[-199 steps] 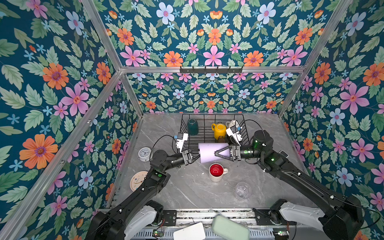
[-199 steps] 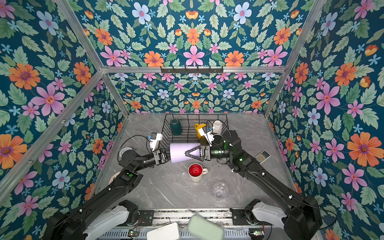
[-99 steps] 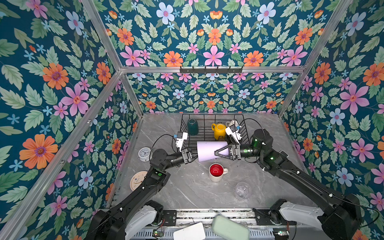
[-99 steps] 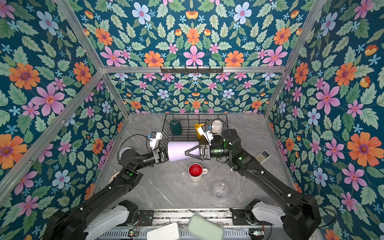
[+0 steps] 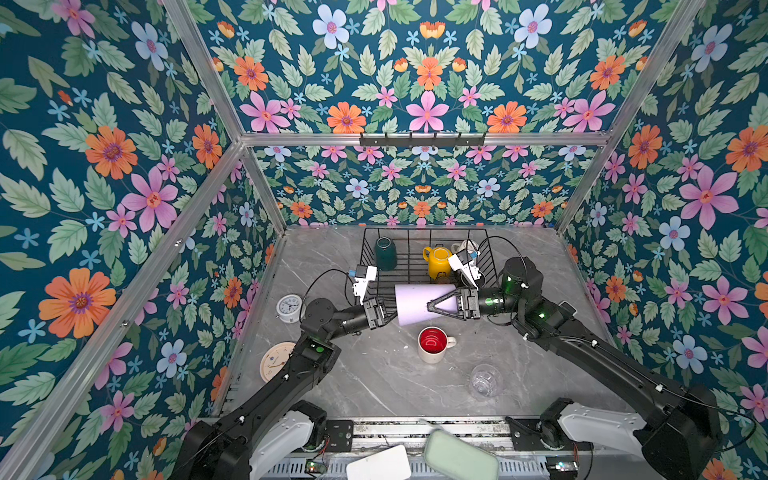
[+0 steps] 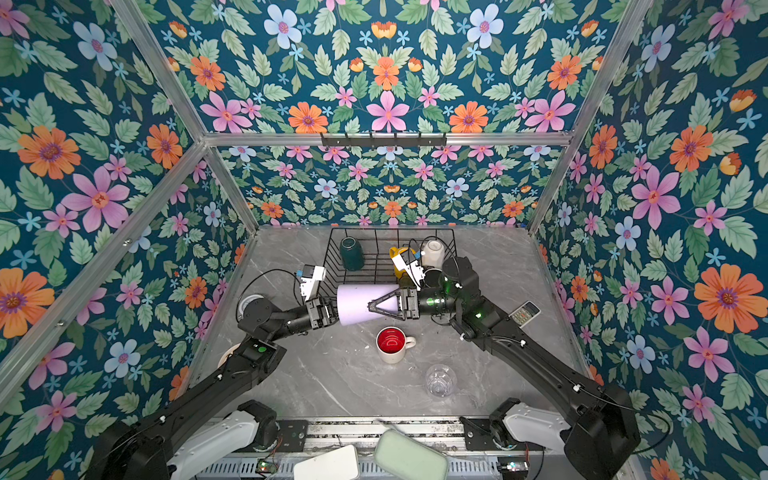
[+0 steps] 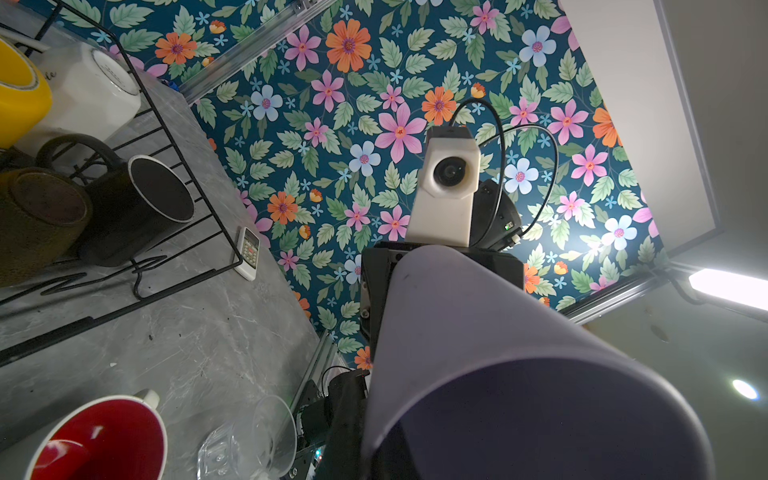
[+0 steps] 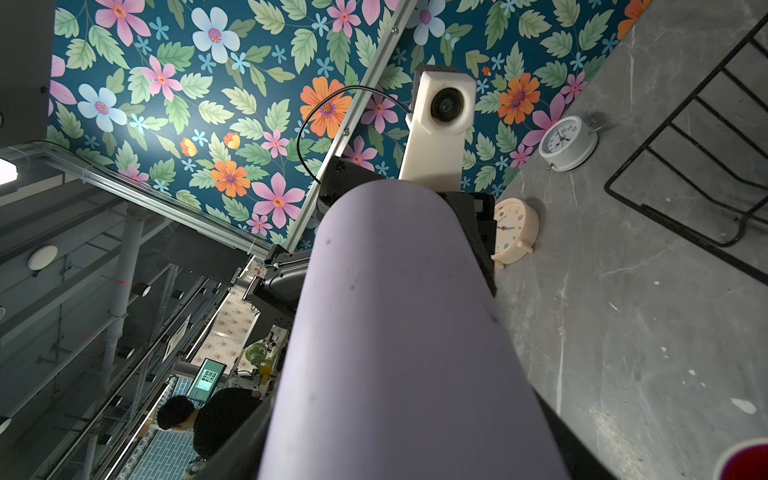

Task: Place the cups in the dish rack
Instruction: 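Grasp the lavender cup base with the right gripper while left holds it, then carry the lavender cup over the rack with the right gripper while left withdraws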

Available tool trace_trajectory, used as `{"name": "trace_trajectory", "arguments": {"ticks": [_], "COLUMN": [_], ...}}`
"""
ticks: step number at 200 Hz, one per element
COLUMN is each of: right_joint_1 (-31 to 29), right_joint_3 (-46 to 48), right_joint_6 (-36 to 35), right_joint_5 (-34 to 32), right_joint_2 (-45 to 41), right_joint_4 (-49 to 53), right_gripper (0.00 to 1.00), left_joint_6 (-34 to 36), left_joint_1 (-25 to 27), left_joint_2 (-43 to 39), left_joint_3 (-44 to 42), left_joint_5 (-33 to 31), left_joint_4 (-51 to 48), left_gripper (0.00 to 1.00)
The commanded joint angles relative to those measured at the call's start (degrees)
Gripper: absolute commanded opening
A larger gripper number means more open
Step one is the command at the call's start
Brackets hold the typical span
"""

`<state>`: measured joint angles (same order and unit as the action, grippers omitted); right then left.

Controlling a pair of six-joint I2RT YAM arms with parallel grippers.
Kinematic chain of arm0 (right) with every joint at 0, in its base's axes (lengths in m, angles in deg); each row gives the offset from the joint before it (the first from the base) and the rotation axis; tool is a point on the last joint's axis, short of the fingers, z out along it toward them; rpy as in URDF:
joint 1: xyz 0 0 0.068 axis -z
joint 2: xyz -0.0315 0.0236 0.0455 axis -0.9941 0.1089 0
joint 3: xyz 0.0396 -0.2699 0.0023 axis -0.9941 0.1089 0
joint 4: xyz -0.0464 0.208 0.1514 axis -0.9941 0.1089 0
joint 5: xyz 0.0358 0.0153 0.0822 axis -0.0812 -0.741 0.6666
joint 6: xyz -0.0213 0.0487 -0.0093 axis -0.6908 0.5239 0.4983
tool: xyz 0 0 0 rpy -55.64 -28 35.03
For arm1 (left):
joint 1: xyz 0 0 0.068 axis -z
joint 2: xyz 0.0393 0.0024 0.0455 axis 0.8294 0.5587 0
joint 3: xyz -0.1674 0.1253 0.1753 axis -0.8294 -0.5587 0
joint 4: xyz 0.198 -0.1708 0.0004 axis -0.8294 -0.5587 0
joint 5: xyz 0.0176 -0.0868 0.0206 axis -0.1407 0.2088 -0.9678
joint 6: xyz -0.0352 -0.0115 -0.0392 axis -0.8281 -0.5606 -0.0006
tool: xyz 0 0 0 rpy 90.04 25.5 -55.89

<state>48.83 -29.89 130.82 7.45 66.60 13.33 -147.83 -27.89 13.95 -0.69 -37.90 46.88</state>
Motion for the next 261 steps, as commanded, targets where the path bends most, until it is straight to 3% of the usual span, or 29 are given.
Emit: {"name": "trace_trajectory", "arguments": {"ticks": [1, 41, 74, 100, 140, 175, 197, 233, 261], "right_joint_1": [0.0, 0.0, 0.0, 0.0, 0.0, 0.1, 0.3, 0.3, 0.3], "right_joint_3": [-0.3, -0.7, -0.7, -1.3, -2.6, -4.1, -4.8, -6.8, -10.3], "right_joint_6": [-0.8, -1.4, -2.0, -4.1, -6.0, -8.0, -8.7, -10.9, -14.4], "right_joint_5": [-3.7, -4.6, -6.5, -8.5, -10.6, -12.3, -13.1, -15.8, -20.0], "right_joint_2": [0.5, 0.5, -0.6, -2.1, -3.9, -5.4, -6.1, -6.8, -6.6], "right_joint_4": [2.5, 4.0, 5.6, 8.6, 12.5, 15.7, 17.1, 21.9, 28.3], "right_gripper": [0.60, 0.49, 0.33, 0.30, 0.27, 0.26, 0.25, 0.24, 0.23], "left_joint_6": [1.2, 1.8, 3.2, 4.1, 6.0, 7.3, 9.4, 18.6, 28.5], "left_joint_1": [0.1, 0.1, 0.1, 0.1, 0.0, 0.0, 0.0, -0.1, -0.4], "left_joint_2": [-0.3, -0.4, -1.0, -1.7, -2.5, -2.6, -3.3, -6.7, -11.0], "left_joint_3": [0.2, 0.6, 1.2, 1.4, 1.8, 2.4, 3.0, 6.4, 11.7], "left_joint_5": [2.3, 2.7, 2.1, 1.6, 0.6, 0.5, -0.4, -6.3, -20.1], "left_joint_4": [2.4, 1.4, -1.5, -3.5, -7.0, -8.9, -12.0, -27.2, -46.1], "left_gripper": [0.00, 0.00, 0.00, 0.00, 0.20, 0.56, 0.73, 0.82, 0.89]}}
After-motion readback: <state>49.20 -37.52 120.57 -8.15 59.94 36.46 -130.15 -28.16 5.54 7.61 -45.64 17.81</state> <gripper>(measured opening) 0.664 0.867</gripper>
